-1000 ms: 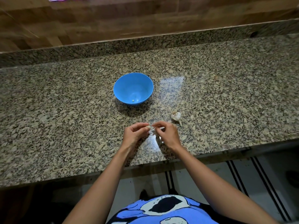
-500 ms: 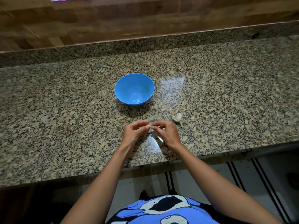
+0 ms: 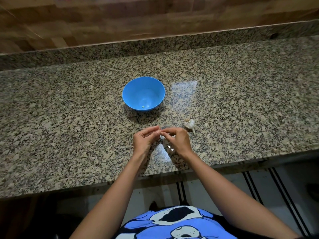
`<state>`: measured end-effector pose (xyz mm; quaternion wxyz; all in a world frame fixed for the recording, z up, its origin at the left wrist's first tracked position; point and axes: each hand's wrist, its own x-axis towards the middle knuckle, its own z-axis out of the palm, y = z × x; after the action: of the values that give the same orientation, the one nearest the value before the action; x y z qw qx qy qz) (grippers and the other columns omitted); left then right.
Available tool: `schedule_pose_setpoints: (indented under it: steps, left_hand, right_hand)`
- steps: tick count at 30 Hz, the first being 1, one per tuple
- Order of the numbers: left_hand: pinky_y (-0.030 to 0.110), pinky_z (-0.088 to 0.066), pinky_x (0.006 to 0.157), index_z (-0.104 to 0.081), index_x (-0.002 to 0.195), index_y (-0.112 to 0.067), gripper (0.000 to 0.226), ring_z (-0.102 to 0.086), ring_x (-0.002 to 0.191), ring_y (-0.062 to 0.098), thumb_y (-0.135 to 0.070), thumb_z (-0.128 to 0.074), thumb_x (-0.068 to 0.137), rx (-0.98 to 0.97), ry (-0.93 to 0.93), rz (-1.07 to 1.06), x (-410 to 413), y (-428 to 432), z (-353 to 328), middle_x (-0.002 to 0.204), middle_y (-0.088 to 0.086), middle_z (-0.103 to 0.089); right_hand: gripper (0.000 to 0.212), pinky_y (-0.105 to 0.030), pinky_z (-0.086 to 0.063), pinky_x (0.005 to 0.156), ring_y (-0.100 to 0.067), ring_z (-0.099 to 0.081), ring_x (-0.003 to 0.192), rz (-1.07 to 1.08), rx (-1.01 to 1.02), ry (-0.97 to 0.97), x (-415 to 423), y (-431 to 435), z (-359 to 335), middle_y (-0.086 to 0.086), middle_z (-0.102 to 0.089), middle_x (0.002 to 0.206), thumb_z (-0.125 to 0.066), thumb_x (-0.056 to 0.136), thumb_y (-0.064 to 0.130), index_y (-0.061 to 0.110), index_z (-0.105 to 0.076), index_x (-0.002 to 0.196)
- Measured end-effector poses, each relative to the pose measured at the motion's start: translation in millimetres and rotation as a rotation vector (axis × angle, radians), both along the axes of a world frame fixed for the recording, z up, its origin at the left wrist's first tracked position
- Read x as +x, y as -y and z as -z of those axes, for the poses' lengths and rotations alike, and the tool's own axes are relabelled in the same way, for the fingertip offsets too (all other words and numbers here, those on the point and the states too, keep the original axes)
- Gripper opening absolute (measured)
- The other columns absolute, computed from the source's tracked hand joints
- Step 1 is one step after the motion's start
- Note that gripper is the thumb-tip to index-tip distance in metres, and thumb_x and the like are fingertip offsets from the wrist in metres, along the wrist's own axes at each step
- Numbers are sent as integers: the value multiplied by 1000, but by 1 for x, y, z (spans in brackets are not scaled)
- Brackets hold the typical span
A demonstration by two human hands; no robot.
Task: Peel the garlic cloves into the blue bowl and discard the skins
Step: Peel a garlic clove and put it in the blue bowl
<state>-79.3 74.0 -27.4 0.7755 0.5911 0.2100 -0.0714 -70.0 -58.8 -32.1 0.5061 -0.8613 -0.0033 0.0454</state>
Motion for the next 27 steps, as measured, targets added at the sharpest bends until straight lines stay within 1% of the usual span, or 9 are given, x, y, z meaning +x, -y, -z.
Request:
schedule_pose_setpoints:
  steps: [2,5,7,9,12,15,20,24,27]
  left_hand:
    - [36,-56,85,-71,97,-2,26,-69,93,30,5,-73,72,-15,-5,-3,0,-1,-1,97,16,-72]
    - [35,-57,83,-71,93,-3,25,-69,92,31,8,-72,71,-14,-8,-13,0,0,-1,95,16,-72]
    - [34,-58,81,-71,92,-3,24,-70,91,31,9,-72,71,-8,-7,-7,0,0,-2,93,15,-72]
    - [32,-58,79,-71,91,-3,24,-70,89,30,9,-72,70,-7,-8,-8,0,2,-2,92,15,-73]
    - [31,-58,79,-70,93,-2,25,-70,88,28,9,-73,70,-1,-13,-13,1,4,-4,93,16,-72]
    - [30,-58,78,-70,94,-1,25,-70,87,28,8,-73,71,-3,-7,-6,0,4,-4,92,16,-72]
    - [25,-58,73,-70,97,0,24,-71,83,24,7,-71,73,-58,-2,20,-1,2,-4,92,14,-73]
    - [19,-56,62,-70,96,-2,20,-69,70,15,6,-66,78,-168,-58,45,1,-2,-7,89,12,-73]
    - [19,-57,65,-69,96,-1,19,-70,72,16,5,-65,79,-191,-97,58,0,-1,-9,89,13,-73]
  right_hand:
    - [21,-19,-53,74,-10,-67,86,-4,24,-23,0,0,0,-3,-72,97,-68,83,21,12,-72,102]
    - [21,-29,-56,74,-10,-67,84,-13,-20,-49,-1,-1,1,0,-72,98,-67,85,25,16,-72,103]
    - [21,-31,-57,68,-11,-67,78,1,-59,-66,-1,-1,0,2,-73,95,-65,86,29,19,-71,103]
    - [22,-29,-55,63,-11,-67,74,17,-101,-69,-1,-2,-1,3,-73,93,-64,86,32,21,-72,103]
    - [22,-26,-54,62,-10,-67,76,31,-121,-70,0,-2,-1,4,-73,92,-64,86,33,21,-72,103]
    - [22,-28,-55,63,-11,-67,76,45,-130,-59,-1,-1,-2,3,-73,90,-65,85,33,20,-72,101]
    - [21,-36,-57,72,-12,-68,79,48,-29,-89,0,2,0,2,-73,90,-67,83,31,17,-73,97]
    - [14,-46,-55,80,-17,-68,82,57,217,-200,4,5,-2,-2,-73,86,-70,81,20,14,-74,92]
    - [8,-48,-55,76,-18,-68,78,89,177,-195,2,3,1,1,-73,82,-69,81,23,19,-73,87]
